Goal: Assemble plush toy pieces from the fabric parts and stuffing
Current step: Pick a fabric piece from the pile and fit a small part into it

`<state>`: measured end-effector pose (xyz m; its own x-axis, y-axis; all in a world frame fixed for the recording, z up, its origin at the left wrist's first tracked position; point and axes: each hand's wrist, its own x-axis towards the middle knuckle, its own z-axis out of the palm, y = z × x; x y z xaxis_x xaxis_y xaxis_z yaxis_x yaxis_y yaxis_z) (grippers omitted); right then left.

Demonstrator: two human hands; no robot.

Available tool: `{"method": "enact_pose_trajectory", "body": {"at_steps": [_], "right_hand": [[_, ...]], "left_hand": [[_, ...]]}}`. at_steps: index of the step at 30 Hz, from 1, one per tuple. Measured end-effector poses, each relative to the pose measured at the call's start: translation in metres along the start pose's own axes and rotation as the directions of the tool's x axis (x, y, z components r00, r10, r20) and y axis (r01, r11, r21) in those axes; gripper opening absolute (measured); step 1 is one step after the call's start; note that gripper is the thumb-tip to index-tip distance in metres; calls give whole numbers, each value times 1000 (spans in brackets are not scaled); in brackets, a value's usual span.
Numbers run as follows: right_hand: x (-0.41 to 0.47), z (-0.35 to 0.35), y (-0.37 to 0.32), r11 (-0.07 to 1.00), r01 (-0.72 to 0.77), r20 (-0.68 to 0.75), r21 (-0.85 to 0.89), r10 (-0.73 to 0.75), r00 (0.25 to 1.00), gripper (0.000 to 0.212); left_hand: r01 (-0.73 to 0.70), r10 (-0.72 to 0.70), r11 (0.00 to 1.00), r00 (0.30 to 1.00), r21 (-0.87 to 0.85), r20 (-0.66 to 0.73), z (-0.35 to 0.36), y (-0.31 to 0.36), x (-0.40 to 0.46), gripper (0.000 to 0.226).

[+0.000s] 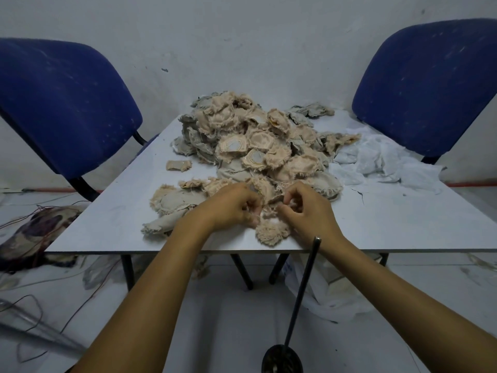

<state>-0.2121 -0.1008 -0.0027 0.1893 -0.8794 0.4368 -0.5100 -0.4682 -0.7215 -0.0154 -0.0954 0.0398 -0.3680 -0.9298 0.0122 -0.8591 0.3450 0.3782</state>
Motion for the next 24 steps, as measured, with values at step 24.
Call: {"method": "enact_pose_trajectory", "body": {"at_steps": [24], "right_hand": [[3,-8,-1,977,-77,-46,200,88,995,35]], "left_hand": [[63,-164,959,920,-278,-356,19,35,10,8]]}}
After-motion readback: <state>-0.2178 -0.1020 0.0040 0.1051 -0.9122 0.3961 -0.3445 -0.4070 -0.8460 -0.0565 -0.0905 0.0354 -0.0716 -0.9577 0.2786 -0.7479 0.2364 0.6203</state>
